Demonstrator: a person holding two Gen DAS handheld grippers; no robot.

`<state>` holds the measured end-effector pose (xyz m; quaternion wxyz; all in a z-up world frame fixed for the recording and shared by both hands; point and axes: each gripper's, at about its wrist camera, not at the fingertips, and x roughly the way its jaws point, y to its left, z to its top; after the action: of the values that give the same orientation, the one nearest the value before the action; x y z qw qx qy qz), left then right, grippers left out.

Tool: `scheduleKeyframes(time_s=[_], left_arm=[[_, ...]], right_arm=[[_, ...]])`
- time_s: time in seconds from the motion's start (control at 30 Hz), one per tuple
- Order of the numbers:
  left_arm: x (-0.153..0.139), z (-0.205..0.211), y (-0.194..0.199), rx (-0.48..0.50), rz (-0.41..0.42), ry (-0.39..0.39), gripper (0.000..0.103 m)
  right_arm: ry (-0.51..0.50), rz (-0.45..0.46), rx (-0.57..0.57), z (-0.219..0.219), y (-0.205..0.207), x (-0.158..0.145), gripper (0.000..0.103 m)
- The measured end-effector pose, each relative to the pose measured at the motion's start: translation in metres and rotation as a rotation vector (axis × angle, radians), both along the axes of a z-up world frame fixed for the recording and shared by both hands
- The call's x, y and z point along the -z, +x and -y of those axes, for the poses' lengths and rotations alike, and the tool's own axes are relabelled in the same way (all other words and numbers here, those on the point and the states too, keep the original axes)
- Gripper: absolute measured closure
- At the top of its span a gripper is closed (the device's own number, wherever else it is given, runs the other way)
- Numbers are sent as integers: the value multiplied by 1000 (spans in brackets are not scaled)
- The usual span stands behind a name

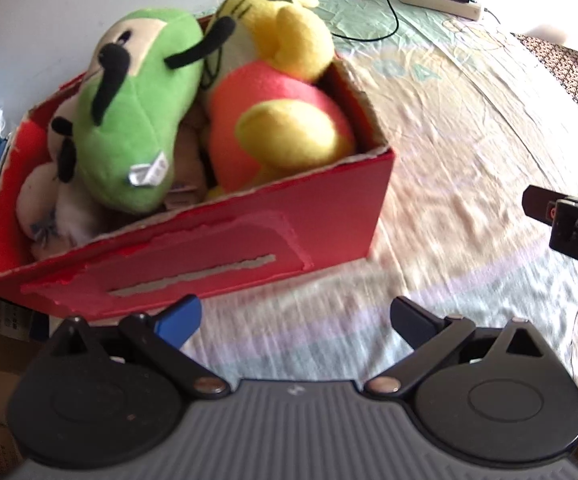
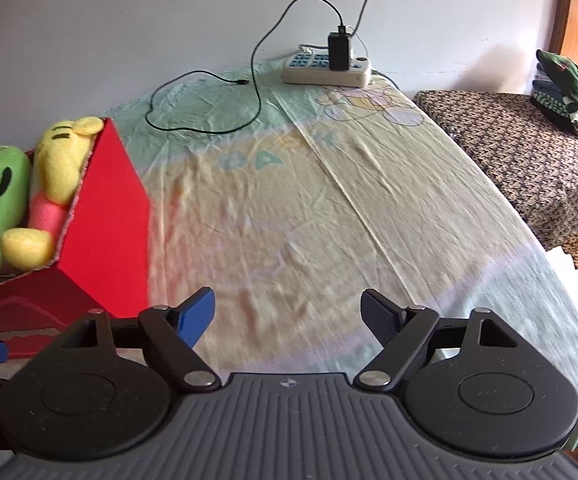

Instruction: Organize objects

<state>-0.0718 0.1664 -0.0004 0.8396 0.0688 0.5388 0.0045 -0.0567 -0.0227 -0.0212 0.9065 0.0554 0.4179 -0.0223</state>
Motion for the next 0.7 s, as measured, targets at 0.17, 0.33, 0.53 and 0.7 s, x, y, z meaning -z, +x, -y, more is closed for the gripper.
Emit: scheduleKeyframes(time_s=[0.17,0.33,0.53,0.7], left_arm=[[3,2,1,-11,-20,4,2],[3,-2,0,-31,-24,2,2],[-3,-11,-3,-51,-15,-9,2],[-16,-20,-14,-50,35,-3,2]], right_arm=[[-11,-15,11,2,4,0,18],[-24,-18,-11,-3,7,-2,16],[-10,-15,-67,-16,7,-9,16],[26,-13,-127,-33,10,-19,17]])
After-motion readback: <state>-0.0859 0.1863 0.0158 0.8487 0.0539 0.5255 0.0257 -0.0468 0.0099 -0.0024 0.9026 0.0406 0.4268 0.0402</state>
